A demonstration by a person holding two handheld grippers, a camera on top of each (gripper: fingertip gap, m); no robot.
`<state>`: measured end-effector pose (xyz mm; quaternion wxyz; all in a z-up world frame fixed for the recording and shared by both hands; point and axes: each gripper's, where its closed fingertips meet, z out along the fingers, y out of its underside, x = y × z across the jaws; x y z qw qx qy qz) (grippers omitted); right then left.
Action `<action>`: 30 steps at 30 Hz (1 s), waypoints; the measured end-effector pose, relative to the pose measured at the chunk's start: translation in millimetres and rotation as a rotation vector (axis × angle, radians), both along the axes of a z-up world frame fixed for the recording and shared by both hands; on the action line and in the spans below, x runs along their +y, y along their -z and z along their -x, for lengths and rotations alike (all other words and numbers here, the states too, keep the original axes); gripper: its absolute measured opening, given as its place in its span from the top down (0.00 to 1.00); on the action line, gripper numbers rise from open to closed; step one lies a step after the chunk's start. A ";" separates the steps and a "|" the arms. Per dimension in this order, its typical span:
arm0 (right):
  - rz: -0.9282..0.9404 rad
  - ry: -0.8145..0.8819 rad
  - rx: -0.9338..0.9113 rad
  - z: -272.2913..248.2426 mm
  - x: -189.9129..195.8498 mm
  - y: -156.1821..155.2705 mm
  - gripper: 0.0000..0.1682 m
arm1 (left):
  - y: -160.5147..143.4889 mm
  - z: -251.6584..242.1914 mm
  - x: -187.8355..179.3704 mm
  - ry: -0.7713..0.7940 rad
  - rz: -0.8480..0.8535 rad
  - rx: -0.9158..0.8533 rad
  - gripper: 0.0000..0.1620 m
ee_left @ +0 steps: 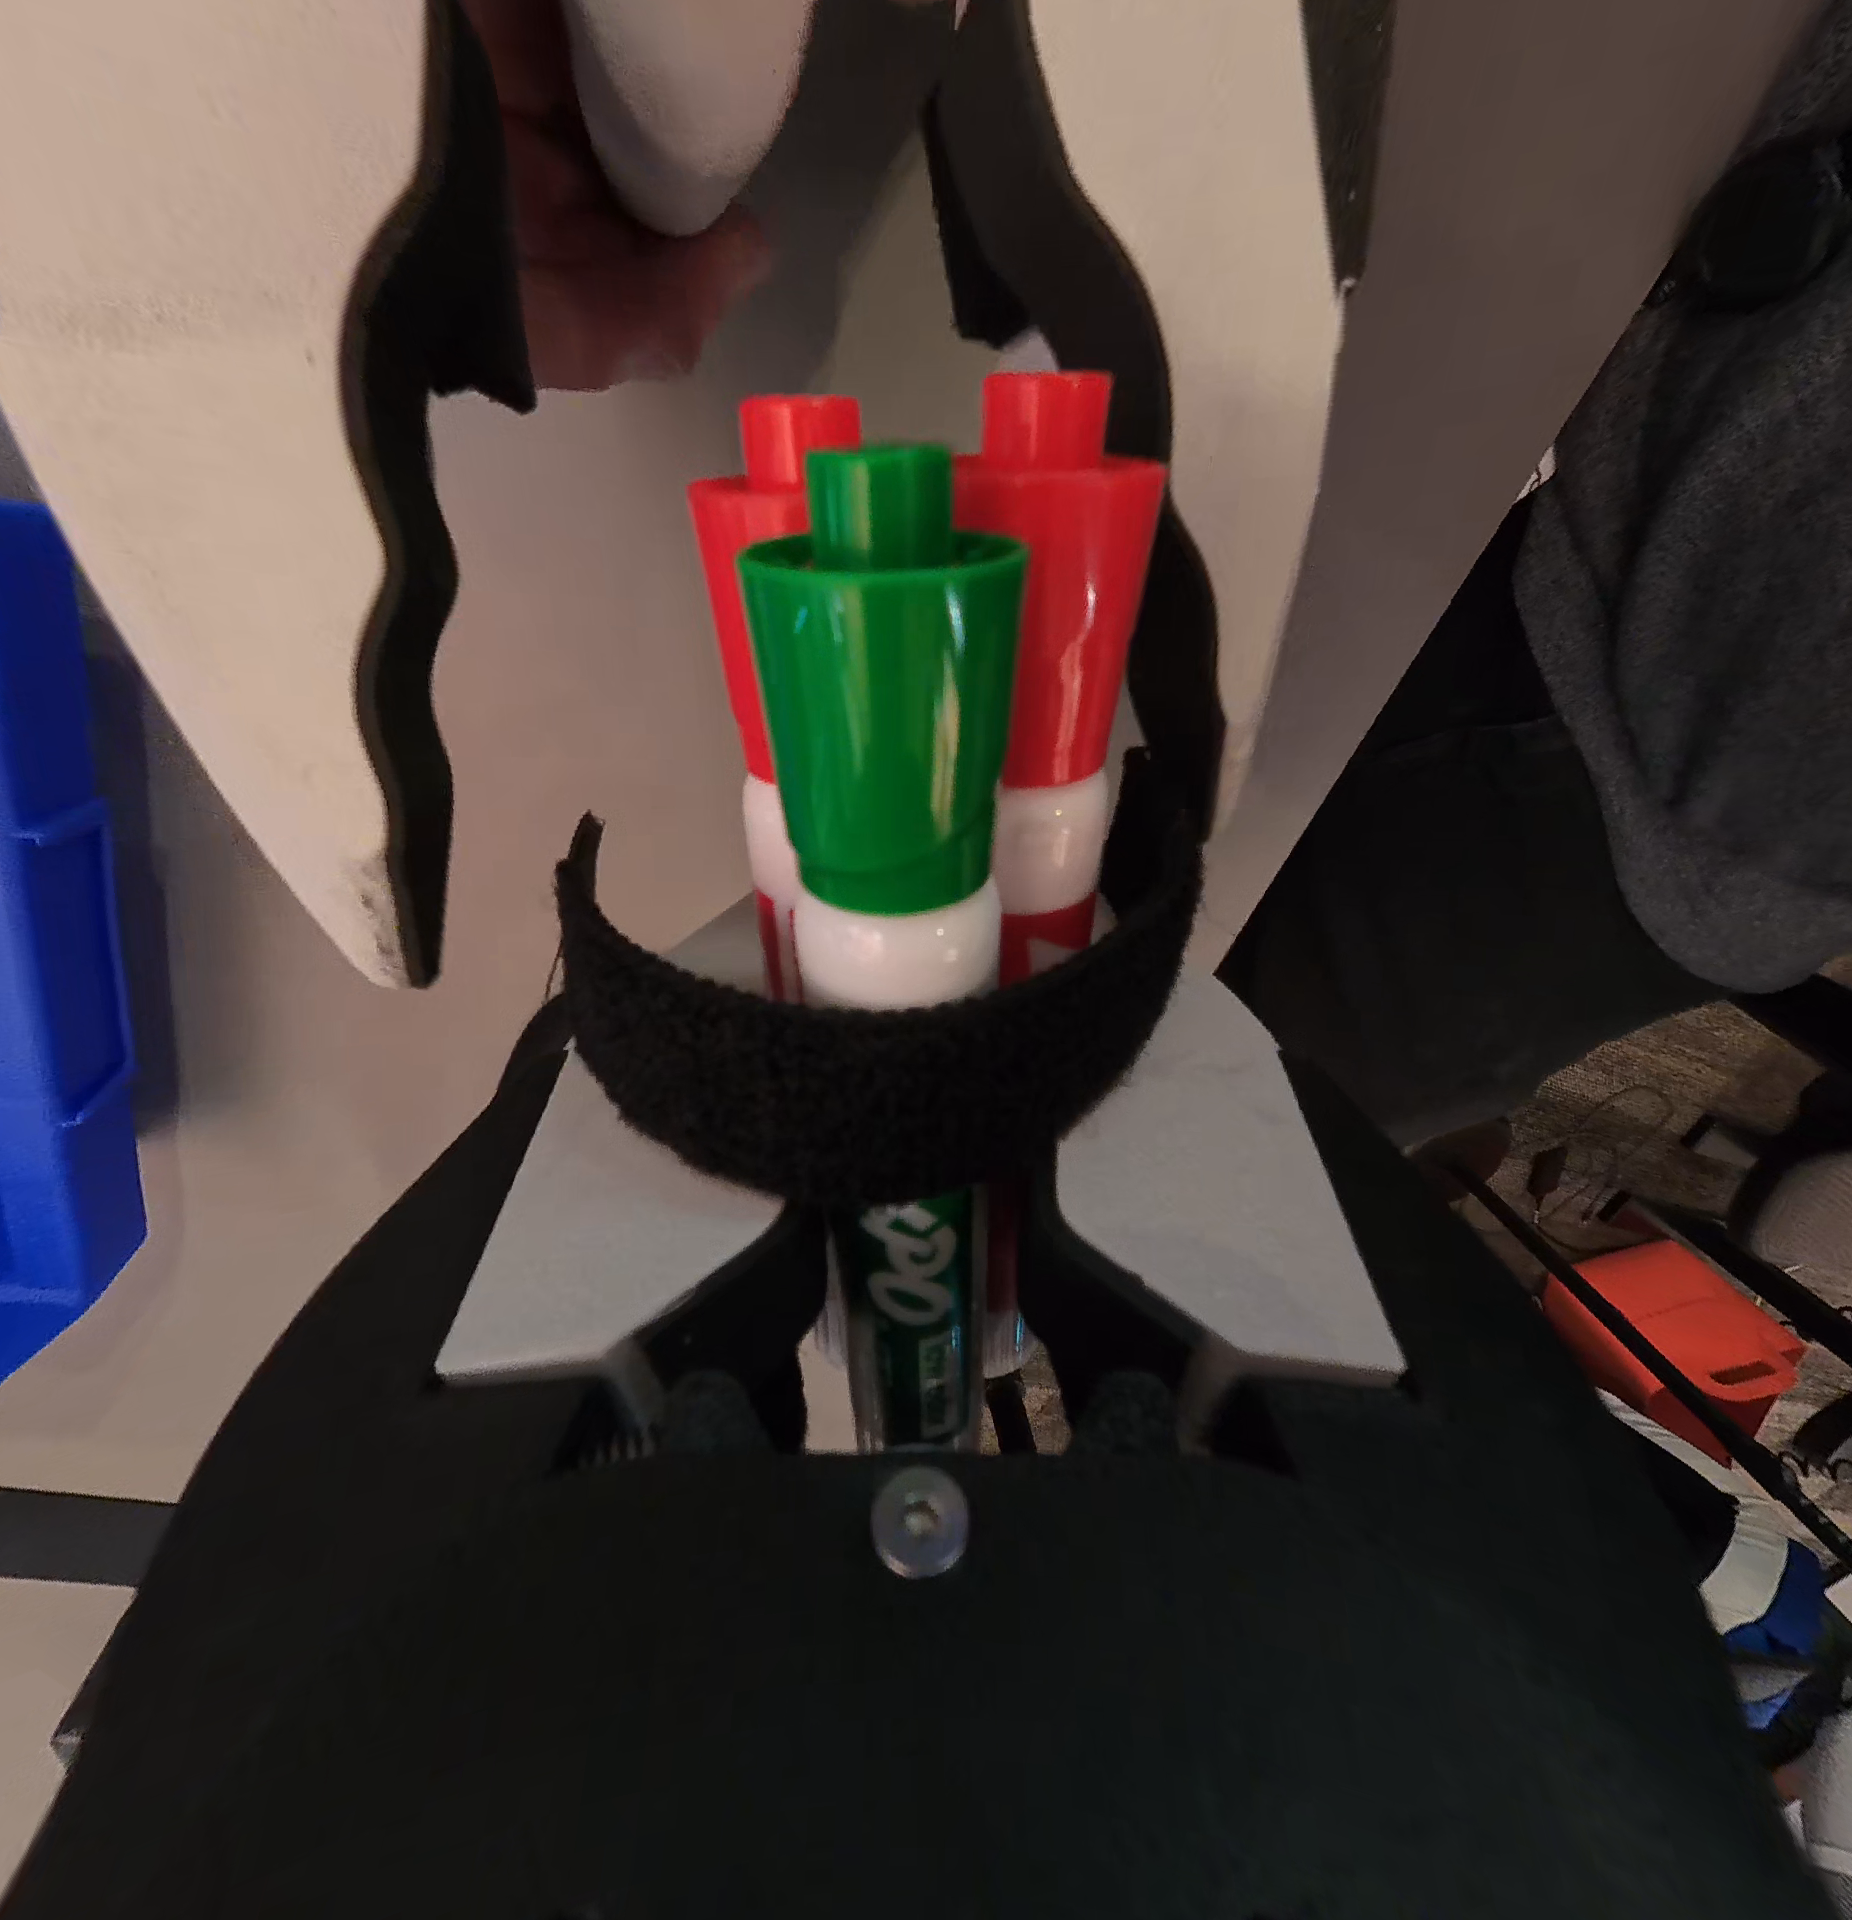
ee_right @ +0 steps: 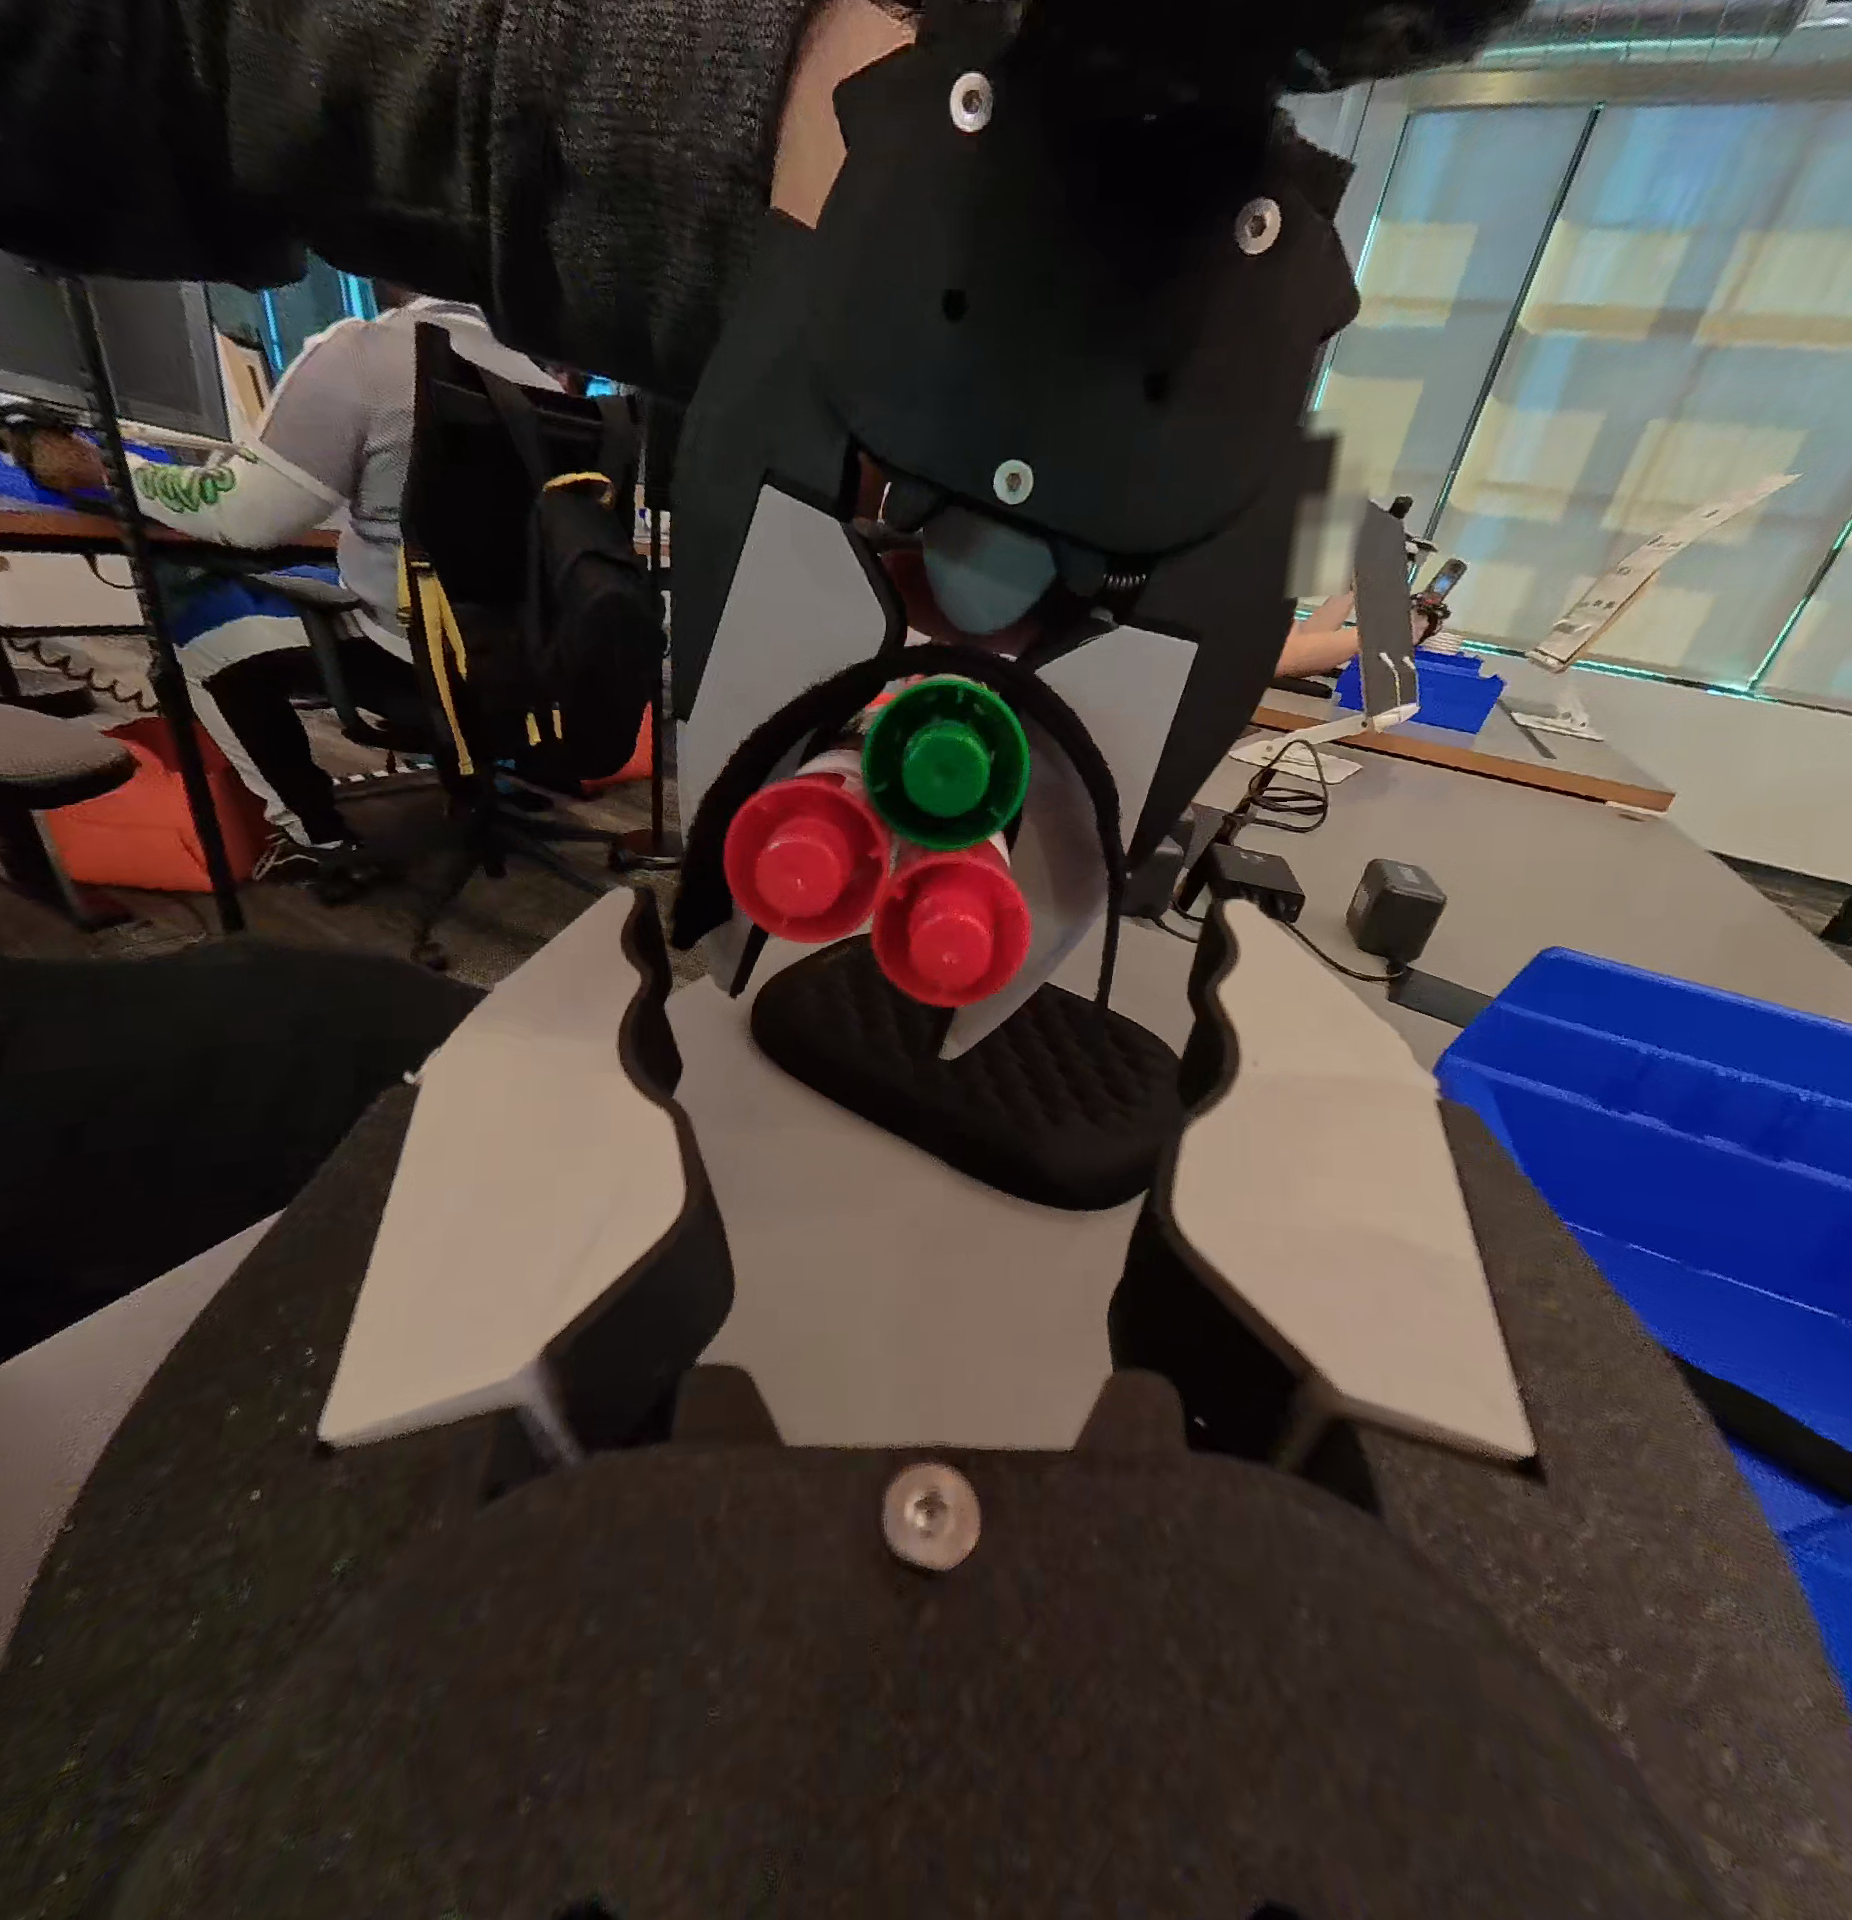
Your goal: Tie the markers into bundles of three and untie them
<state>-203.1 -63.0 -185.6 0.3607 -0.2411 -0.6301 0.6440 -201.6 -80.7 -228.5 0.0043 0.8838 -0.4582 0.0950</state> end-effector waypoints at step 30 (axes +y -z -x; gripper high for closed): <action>-0.059 0.051 0.012 -0.4 8.1 2.9 0.77 | 4.4 -8.5 3.6 0.022 0.012 -0.014 0.73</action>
